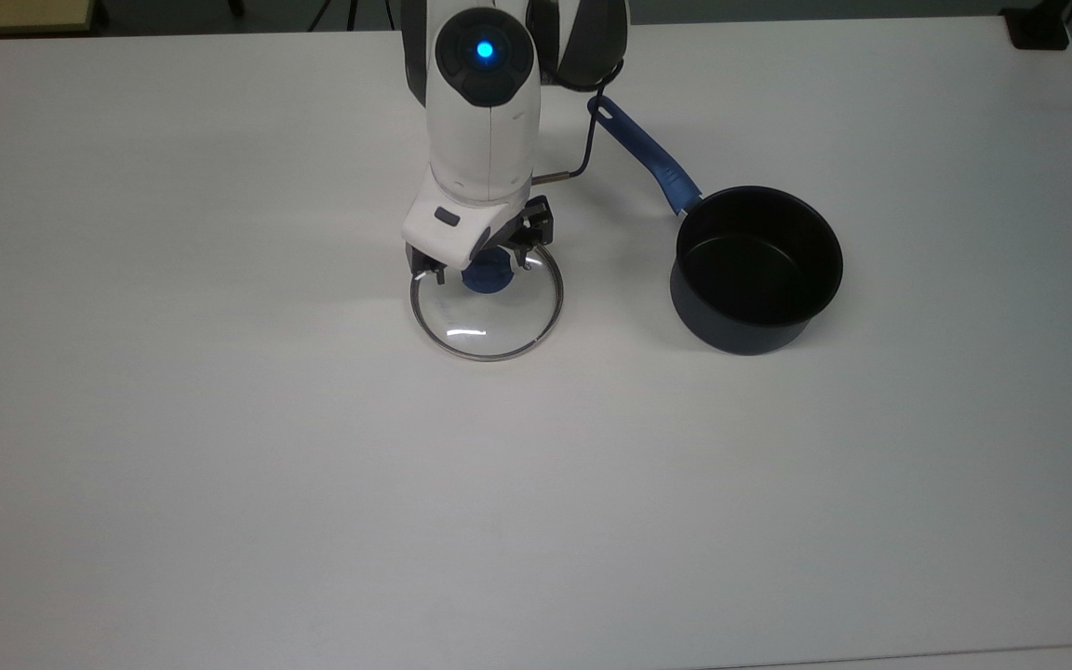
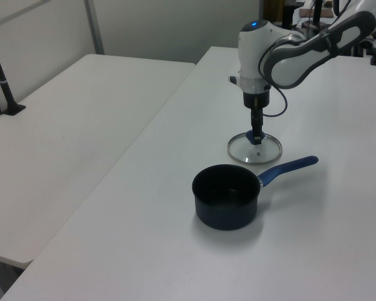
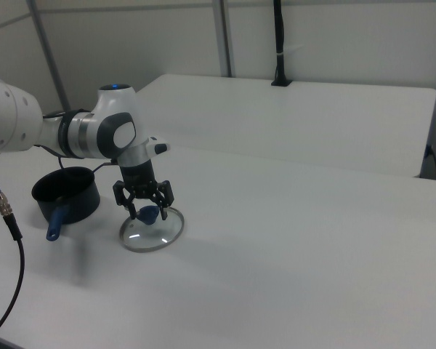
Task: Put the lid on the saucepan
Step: 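Lower the gripper onto the blue knob of the glass lid, then close the gripper on the blue knob and lift the lid, then carry the glass lid over the black saucepan's rim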
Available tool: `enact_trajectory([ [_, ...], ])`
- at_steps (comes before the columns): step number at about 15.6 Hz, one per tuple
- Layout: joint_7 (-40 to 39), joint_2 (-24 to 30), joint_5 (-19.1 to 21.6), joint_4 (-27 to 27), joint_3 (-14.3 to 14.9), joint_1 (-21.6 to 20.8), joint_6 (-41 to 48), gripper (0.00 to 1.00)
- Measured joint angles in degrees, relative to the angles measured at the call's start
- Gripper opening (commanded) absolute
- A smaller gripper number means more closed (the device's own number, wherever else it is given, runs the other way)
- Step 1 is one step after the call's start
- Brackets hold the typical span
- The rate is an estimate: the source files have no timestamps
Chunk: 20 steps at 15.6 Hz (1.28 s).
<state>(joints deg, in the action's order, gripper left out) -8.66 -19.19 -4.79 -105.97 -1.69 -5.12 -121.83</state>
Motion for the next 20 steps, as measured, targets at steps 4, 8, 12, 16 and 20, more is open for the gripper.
enact_trajectory([
  [4,-0.4,-0.3,0.0,0.0,0.0,-0.2,-0.7,0.52],
  [8,-1.0,-0.4,0.0,0.1,-0.1,-0.2,-1.2,0.45],
  [12,-1.0,0.1,0.1,1.7,-0.2,-0.3,-1.2,0.45],
  [16,2.6,1.3,0.8,5.9,-1.5,-1.5,0.1,0.45],
  [20,9.4,1.7,0.9,11.9,-1.8,-7.1,6.1,0.45],
])
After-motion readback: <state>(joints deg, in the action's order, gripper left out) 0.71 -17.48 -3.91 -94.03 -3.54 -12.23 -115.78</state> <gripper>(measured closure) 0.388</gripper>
